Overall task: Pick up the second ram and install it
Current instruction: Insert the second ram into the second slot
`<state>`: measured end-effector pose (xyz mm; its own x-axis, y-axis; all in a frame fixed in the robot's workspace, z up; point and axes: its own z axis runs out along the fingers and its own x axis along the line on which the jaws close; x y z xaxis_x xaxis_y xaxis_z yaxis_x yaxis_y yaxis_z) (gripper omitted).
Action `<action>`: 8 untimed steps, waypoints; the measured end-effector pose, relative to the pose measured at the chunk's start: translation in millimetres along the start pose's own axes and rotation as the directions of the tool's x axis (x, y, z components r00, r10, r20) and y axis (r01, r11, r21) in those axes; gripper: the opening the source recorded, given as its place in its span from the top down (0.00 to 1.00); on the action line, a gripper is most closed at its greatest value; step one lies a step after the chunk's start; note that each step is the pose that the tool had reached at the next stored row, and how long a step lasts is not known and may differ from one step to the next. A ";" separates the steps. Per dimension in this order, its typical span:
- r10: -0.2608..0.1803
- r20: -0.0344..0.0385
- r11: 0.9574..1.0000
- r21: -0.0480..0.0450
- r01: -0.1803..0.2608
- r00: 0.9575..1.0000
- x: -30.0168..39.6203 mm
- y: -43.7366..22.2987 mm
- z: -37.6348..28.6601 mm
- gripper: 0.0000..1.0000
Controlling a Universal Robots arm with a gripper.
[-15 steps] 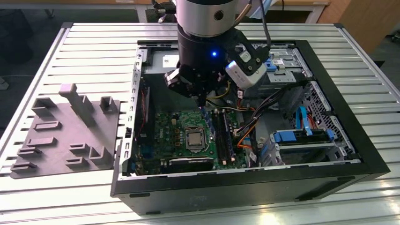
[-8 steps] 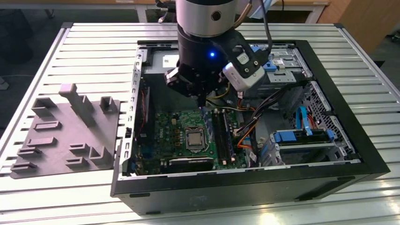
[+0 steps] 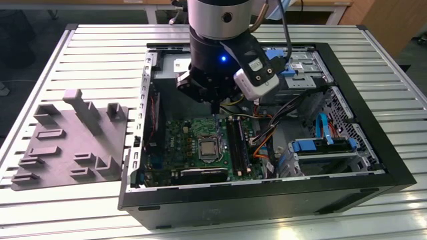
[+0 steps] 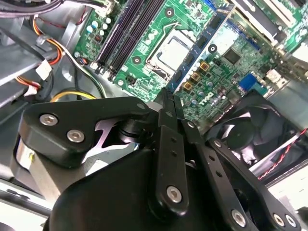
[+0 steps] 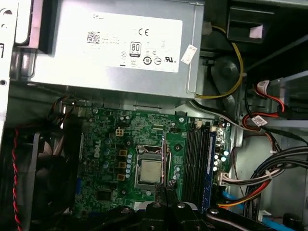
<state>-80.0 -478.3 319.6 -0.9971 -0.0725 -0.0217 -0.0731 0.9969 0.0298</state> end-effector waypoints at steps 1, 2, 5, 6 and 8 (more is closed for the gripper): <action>0.012 0.000 1.000 0.000 -0.012 1.000 0.0 0.0 0.0 0.89; 0.020 0.000 1.000 0.000 -0.020 1.000 0.0 0.0 0.0 0.89; 0.021 0.001 1.000 0.000 -0.021 1.000 0.0 0.0 0.1 0.89; 0.022 0.001 1.000 0.000 -0.022 1.000 0.0 0.0 0.0 0.89; 0.022 0.001 1.000 0.000 -0.022 1.000 0.0 0.0 0.0 0.89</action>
<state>-80.0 -478.3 319.6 -0.9985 -0.0508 -0.0217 -0.0514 0.9982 0.0298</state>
